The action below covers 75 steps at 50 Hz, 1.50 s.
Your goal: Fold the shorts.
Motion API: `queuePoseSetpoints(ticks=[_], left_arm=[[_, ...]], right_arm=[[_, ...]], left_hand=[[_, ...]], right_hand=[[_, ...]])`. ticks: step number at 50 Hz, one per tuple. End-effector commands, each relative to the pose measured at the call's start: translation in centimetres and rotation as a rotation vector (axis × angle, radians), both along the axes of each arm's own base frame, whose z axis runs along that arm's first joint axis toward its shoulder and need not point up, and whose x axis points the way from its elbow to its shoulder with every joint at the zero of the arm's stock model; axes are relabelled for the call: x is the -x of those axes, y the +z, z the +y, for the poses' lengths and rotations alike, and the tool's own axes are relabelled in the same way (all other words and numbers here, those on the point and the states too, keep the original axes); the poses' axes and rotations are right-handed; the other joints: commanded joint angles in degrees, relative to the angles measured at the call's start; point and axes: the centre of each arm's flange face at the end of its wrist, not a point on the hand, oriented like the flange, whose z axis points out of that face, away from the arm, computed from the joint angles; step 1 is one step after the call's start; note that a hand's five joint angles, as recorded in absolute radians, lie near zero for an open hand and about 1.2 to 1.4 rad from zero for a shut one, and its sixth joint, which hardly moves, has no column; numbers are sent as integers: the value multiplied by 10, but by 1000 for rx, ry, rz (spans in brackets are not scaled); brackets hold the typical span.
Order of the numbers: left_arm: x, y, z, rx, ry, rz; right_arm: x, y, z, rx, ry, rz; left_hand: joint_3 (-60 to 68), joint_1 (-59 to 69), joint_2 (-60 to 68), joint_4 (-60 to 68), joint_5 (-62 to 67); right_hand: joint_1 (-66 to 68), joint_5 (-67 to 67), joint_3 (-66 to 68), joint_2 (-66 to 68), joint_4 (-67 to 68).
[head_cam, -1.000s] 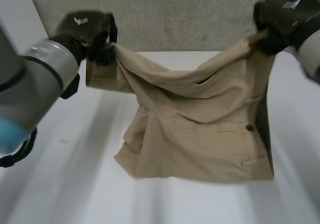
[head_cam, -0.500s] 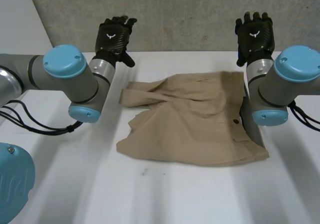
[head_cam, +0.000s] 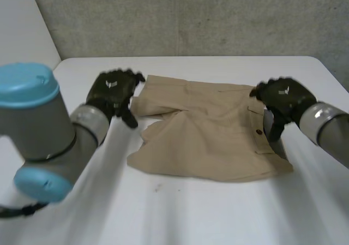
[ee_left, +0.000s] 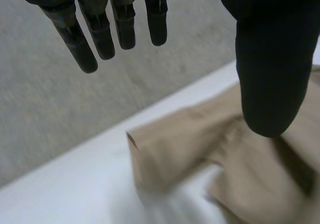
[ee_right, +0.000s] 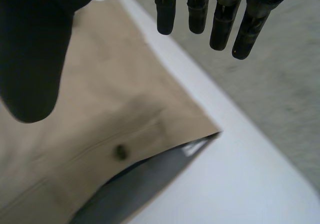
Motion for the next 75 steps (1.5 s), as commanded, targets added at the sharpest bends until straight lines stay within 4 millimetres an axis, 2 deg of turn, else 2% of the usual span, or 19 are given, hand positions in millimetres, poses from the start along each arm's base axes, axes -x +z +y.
queuePoseSetpoints(ticks=[1, 6, 10, 15, 21, 25, 26, 29, 34, 46, 59, 71, 75], left_arm=[[-17, -26, 60, -148, -15, -82], [-25, -49, 80, -239, 4, -105], [-28, -60, 87, -292, 14, -91], [-26, -76, 84, -335, 23, -88], [-22, -85, 77, -326, 25, -82], [-18, -92, 71, -317, 28, -76], [-17, -92, 69, -315, 27, -74], [-14, -93, 65, -300, 26, -63], [-7, -94, 54, -259, 23, -45], [10, -106, 23, -198, 43, -20], [26, -107, -3, -155, 42, 1], [33, -117, -31, -32, 20, -155], [35, -123, -35, -9, 21, -158]], right_arm=[[40, -32, 22, -168, 30, 86], [45, -49, 30, -191, 51, 78], [46, -62, 31, -180, 54, 72], [49, -78, 24, -149, 43, 68], [48, -86, 18, -124, 46, 68], [48, -89, 15, -111, 46, 68], [47, -89, 13, -101, 48, 66], [47, -89, 10, -80, 46, 65], [47, -87, 7, -67, 39, 52], [46, -83, 3, -145, -46, -104], [38, -81, 5, -149, -42, -120], [38, -81, 6, -150, -39, -119], [38, -82, 6, -152, -39, -119]], left_hand=[[96, 91, 95, 94, 93], [232, 227, 231, 230, 229], [239, 234, 238, 237, 236], [234, 229, 233, 232, 231], [187, 182, 186, 185, 184], [187, 182, 186, 185, 184], [187, 182, 186, 185, 184], [182, 177, 181, 180, 179], [121, 116, 120, 119, 118], [123, 118, 122, 121, 120], [136, 131, 135, 134, 133], [202, 197, 201, 200, 199], [225, 220, 224, 223, 222]], right_hand=[[34, 10, 28, 25, 17], [99, 75, 93, 91, 82], [162, 138, 156, 153, 144], [231, 207, 225, 222, 213], [318, 294, 312, 309, 301], [427, 403, 421, 418, 410], [541, 517, 535, 532, 523], [684, 660, 678, 675, 667], [684, 660, 678, 675, 667], [684, 660, 678, 675, 667], [684, 660, 678, 675, 667], [684, 660, 678, 675, 667], [684, 660, 678, 675, 667]])
